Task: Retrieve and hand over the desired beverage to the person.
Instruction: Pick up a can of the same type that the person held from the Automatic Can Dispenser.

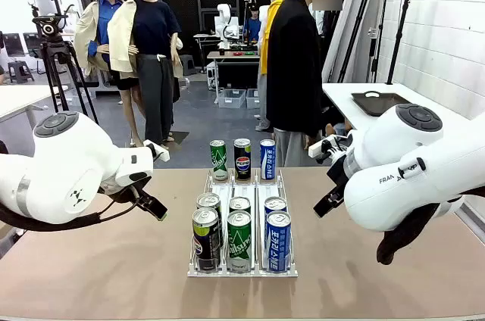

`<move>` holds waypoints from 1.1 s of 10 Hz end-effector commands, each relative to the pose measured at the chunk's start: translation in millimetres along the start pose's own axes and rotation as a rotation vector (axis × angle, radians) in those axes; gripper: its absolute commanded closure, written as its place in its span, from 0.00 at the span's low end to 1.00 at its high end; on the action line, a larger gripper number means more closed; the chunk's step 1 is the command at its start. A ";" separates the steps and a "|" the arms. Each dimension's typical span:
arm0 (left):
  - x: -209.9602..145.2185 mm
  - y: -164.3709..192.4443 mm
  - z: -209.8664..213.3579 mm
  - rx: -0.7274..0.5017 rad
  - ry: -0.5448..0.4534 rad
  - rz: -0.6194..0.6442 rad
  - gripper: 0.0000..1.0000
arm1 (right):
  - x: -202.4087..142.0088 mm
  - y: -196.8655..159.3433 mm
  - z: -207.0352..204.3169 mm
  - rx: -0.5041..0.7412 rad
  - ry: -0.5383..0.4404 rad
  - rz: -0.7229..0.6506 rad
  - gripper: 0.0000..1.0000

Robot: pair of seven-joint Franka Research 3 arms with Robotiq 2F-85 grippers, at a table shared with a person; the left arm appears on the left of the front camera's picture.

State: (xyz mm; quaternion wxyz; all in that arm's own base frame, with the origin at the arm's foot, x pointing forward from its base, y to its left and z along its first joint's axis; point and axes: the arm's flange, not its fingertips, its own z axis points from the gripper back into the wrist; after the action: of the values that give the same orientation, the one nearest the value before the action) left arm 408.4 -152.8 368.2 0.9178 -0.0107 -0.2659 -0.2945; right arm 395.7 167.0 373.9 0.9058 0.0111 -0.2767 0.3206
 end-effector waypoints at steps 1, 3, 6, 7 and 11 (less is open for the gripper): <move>-0.2 -0.1 0.0 0.000 0.000 0.000 0.00 | 0.0 0.0 0.0 0.000 0.000 0.000 0.00; -0.2 -0.1 0.0 0.000 0.000 0.000 0.00 | 0.0 0.0 0.0 0.000 0.000 0.000 0.00; -0.2 -0.1 0.0 0.000 0.000 0.000 0.00 | 0.0 0.0 0.0 0.000 0.000 0.000 0.00; -0.2 -0.1 0.0 0.000 0.000 0.000 0.00 | 0.0 0.0 0.0 0.000 0.000 0.000 0.00; -0.2 -0.1 0.0 0.000 0.000 0.000 0.00 | 0.0 0.0 0.0 0.000 0.000 0.000 0.00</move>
State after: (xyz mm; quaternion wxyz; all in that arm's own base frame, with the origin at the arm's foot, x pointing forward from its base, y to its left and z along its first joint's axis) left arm 408.1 -153.6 368.1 0.9176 -0.0107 -0.2659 -0.2954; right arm 395.8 166.9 373.9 0.9059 0.0110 -0.2767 0.3204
